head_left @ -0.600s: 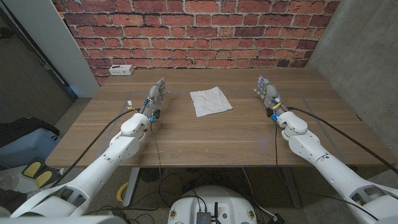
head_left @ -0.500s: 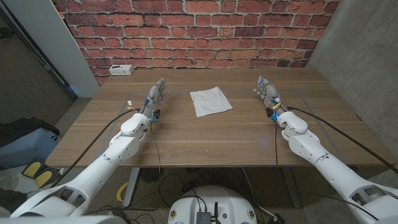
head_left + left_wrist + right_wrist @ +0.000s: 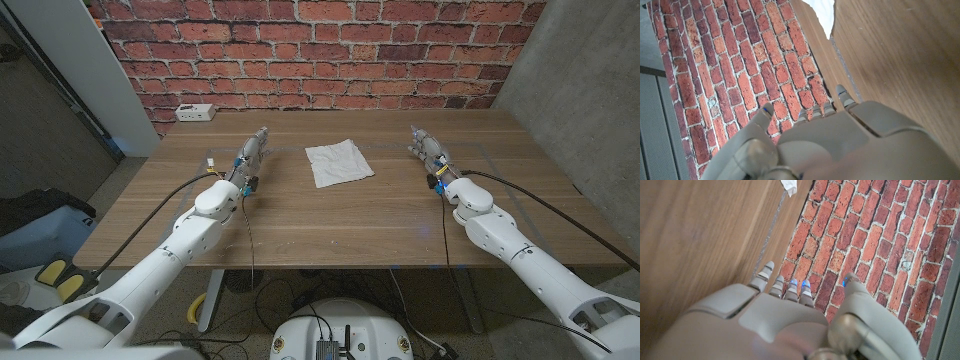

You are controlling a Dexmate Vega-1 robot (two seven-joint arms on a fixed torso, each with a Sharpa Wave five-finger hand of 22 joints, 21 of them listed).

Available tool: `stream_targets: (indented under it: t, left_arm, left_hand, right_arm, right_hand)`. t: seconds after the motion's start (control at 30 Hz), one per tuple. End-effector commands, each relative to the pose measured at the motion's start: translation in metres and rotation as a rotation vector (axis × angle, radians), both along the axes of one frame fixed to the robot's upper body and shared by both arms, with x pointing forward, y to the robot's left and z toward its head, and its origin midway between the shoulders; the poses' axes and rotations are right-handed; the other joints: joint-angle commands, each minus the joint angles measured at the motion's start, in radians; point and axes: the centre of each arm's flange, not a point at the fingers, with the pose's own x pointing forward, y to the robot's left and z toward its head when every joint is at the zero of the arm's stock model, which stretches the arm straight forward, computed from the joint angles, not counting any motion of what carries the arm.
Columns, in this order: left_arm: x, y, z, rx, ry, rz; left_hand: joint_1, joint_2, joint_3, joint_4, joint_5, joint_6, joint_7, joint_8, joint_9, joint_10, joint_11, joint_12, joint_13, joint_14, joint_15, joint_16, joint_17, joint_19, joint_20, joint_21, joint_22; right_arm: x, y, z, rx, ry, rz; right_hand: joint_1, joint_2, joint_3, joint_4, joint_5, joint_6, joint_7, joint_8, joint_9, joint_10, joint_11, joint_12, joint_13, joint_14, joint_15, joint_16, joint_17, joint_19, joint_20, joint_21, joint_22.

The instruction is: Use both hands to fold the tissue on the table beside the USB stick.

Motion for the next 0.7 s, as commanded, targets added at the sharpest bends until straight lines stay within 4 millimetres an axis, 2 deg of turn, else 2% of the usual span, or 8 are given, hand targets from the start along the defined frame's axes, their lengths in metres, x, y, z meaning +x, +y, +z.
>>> stream_targets:
  t: [0.03, 0.07, 0.17, 0.4, 0.47, 0.7]
  left_arm:
    - [-0.01, -0.008, 0.015, 0.184, -0.015, 0.126]
    - [-0.011, -0.01, 0.017, 0.201, -0.013, 0.134]
    - [-0.013, -0.013, 0.02, 0.26, -0.005, 0.15]
    - [-0.017, -0.023, 0.028, 0.386, -0.004, 0.194]
    - [-0.019, -0.026, 0.03, 0.421, -0.004, 0.202]
    - [-0.022, -0.037, 0.035, 0.53, -0.004, 0.225]
  left_hand:
    - [0.025, -0.001, 0.005, -0.017, -0.004, 0.015, -0.005, 0.006, 0.004, 0.008, 0.006, 0.008, 0.003, -0.031, 0.015, 0.0, -0.001, -0.055, 0.02, -0.01, 0.004]
    - [0.03, 0.0, 0.006, -0.022, -0.006, 0.017, -0.006, 0.005, 0.005, 0.012, 0.003, 0.009, 0.003, -0.028, 0.022, 0.0, 0.0, -0.057, 0.036, -0.014, 0.004]
    - [0.036, 0.0, 0.007, -0.028, -0.008, 0.021, -0.01, 0.003, 0.005, 0.012, 0.002, 0.007, 0.004, -0.028, 0.031, -0.001, 0.0, -0.06, 0.053, -0.018, 0.005]
    - [0.053, 0.007, 0.014, -0.043, -0.011, 0.035, -0.009, 0.004, 0.005, 0.015, -0.01, 0.005, 0.004, -0.022, 0.032, 0.0, 0.0, -0.058, 0.071, -0.025, 0.005]
    - [0.061, 0.008, 0.017, -0.05, -0.012, 0.041, -0.008, 0.004, 0.005, 0.017, -0.026, 0.005, 0.004, -0.016, 0.033, 0.002, 0.0, -0.058, 0.075, -0.028, 0.006]
    - [0.071, 0.013, 0.021, -0.059, -0.014, 0.046, -0.014, 0.003, 0.005, 0.019, -0.027, 0.004, 0.005, -0.01, 0.036, 0.002, 0.0, -0.056, 0.081, -0.032, 0.006]
  right_arm:
    - [0.001, 0.009, 0.009, -0.135, 0.024, -0.063]
    - [0.001, 0.011, 0.009, -0.137, 0.028, -0.063]
    - [0.002, 0.015, 0.011, -0.178, 0.04, -0.082]
    - [0.001, 0.023, 0.013, -0.245, 0.052, -0.115]
    - [-0.001, 0.025, 0.014, -0.267, 0.055, -0.125]
    - [-0.006, 0.031, 0.018, -0.333, 0.06, -0.156]
  right_hand:
    - [0.018, 0.003, 0.006, -0.01, -0.002, 0.015, -0.002, 0.007, 0.003, 0.016, -0.003, 0.011, 0.003, 0.011, 0.003, 0.007, 0.002, 0.003, 0.009, 0.009, 0.004]
    - [0.02, 0.005, 0.007, -0.011, -0.003, 0.016, -0.002, 0.007, 0.003, 0.019, -0.004, 0.012, 0.003, 0.013, 0.001, 0.007, 0.002, 0.003, 0.01, 0.009, 0.004]
    - [0.027, 0.009, 0.011, -0.016, -0.005, 0.021, -0.004, 0.007, 0.003, 0.023, -0.004, 0.012, 0.003, 0.019, -0.003, 0.009, 0.002, 0.005, 0.011, 0.01, 0.004]
    - [0.057, 0.032, 0.031, -0.029, -0.012, 0.036, -0.013, 0.009, 0.003, 0.033, -0.011, 0.013, 0.004, 0.031, -0.014, 0.011, 0.004, 0.013, 0.002, 0.013, 0.005]
    - [0.069, 0.043, 0.04, -0.033, -0.015, 0.044, -0.016, 0.01, 0.004, 0.039, -0.016, 0.014, 0.004, 0.037, -0.019, 0.013, 0.005, 0.019, -0.004, 0.015, 0.005]
    - [0.082, 0.06, 0.051, -0.031, -0.02, 0.066, -0.019, 0.014, 0.004, 0.062, -0.017, 0.02, 0.004, 0.055, -0.024, 0.021, 0.009, 0.025, -0.006, 0.017, 0.005]
